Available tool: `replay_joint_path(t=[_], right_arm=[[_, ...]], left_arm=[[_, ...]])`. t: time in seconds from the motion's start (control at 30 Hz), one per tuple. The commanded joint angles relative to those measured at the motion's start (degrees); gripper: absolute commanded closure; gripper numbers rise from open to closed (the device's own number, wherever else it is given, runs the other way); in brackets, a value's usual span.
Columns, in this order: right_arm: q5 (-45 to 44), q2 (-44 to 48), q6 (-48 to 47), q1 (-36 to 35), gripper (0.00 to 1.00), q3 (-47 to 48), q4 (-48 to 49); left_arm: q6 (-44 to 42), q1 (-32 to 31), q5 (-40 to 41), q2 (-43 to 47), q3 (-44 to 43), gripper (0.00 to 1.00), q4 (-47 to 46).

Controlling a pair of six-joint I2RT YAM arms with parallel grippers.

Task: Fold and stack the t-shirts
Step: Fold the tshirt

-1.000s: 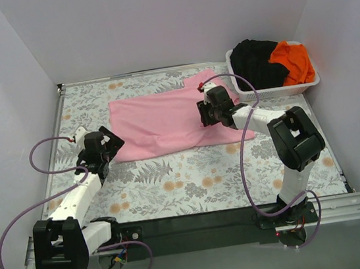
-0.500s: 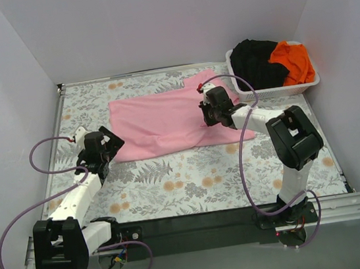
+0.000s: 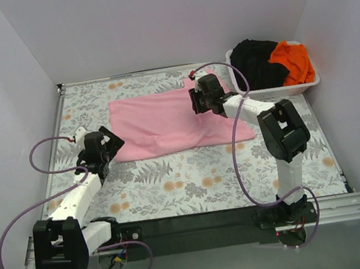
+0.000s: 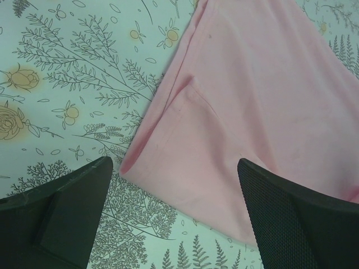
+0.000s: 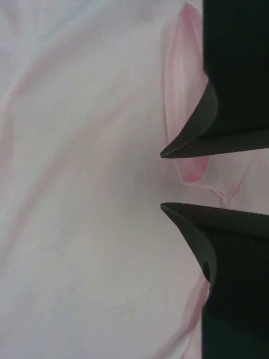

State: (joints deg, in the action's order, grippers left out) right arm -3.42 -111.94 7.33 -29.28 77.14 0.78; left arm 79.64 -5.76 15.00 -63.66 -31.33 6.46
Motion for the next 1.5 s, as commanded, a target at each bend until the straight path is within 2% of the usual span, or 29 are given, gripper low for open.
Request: replay_joint_path(t=[0.0,0.07,0.17,0.23,0.5,0.6,0.87,1.07,1.2,1.47], right_arm=[[-0.97,-3.28,-0.92,0.01,0.64,5.29,-2.71],[-1.94,-3.72,-0.92,0.01,0.52,6.00,-2.88],[-3.34,-0.76,-0.65,-0.08,0.43,5.21,-2.89],[-4.48,1.97,-0.57,-0.08,0.41,2.77,-2.80],[-6.07,20.61,1.89,-0.60,0.40,-14.20,2.73],[-5.72,24.74,3.21,-1.04,0.40,-19.92,4.31],[-5.28,35.28,7.87,-1.92,0.40,-30.64,4.32],[-9.41,36.53,10.42,-1.92,0.40,-38.38,2.65],[-12.57,34.86,10.86,-1.57,0.39,-38.82,1.51],[-11.87,33.98,11.30,-0.78,0.39,-38.03,1.42]], left_arm=[[-0.97,-0.30,0.29,-0.41,0.04,0.13,0.40],[-1.24,-0.31,0.29,-0.85,0.04,0.14,0.40],[-1.24,-0.92,1.51,-1.03,0.31,0.15,0.84],[-0.98,-1.45,3.87,-1.03,0.57,0.15,1.88],[-0.09,-2.85,3.28,-3.40,0.40,0.21,2.33],[-0.18,-3.29,6.77,-4.45,-0.22,0.22,3.55],[0.26,-3.29,8.90,-10.15,-2.24,0.37,6.72],[-0.09,-3.29,8.73,-12.37,-2.95,0.39,7.34],[-0.80,-3.29,9.16,-14.38,-3.73,0.38,7.08],[-2.64,-3.29,10.05,-20.36,-7.78,0.37,6.72]])
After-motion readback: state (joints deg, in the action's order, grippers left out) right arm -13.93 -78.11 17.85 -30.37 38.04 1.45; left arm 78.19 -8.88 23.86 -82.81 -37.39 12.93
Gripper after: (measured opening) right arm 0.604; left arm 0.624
